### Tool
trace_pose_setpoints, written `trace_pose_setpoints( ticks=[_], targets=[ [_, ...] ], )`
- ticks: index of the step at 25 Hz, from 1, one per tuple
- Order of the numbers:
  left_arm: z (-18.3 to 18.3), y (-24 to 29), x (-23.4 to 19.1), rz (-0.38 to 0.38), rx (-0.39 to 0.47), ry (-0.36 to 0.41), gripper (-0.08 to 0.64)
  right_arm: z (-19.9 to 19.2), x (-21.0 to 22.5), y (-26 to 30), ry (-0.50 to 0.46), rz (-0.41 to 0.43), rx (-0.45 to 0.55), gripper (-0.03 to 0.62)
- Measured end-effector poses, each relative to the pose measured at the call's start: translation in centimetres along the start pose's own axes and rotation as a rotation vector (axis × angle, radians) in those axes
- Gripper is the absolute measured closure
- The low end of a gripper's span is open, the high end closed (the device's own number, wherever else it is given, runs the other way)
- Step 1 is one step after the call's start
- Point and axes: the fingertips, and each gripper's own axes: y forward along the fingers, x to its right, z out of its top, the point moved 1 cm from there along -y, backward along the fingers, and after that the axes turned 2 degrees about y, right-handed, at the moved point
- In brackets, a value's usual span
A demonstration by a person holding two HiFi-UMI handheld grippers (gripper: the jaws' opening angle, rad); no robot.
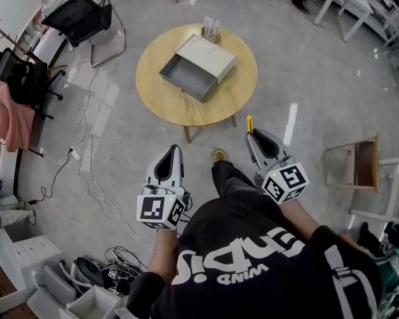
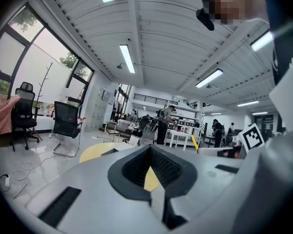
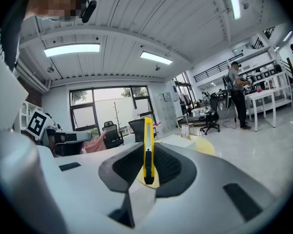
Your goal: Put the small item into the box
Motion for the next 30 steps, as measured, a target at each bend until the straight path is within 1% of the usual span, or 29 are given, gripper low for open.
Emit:
trace_pose_setpoints(
  ticks=[4, 13, 22, 26, 30],
  targets=[
    [1.6, 3.4, -2.1, 0.018, 0.008, -0.005, 0.551, 1.6, 1.3, 3.8, -0.008, 0.022, -0.017, 0.537],
    [5.0, 10.5, -6.1, 0.090, 0.023, -0.014, 0.551, 6.1, 4.5, 12.6, -0.037, 0.115, -0.034, 0.537],
    [6.4, 15.3, -9.7, 0.166, 0.034, -0.015, 0.551, 7.9, 5.9, 19.9, -0.024, 0.207, -0.050, 0.537],
    [7.2, 16.8, -10.6, 0.179, 0.037, -0.011, 0.551, 8.4, 6.3, 22.2, -0.015, 0.233, -0.055, 0.537],
    [7.6, 17.3, -12.1, 0.188, 0.031, -0.014, 0.551, 8.4, 5.9, 24.1, 0.001, 0.242, -0.062, 0.537]
  ],
)
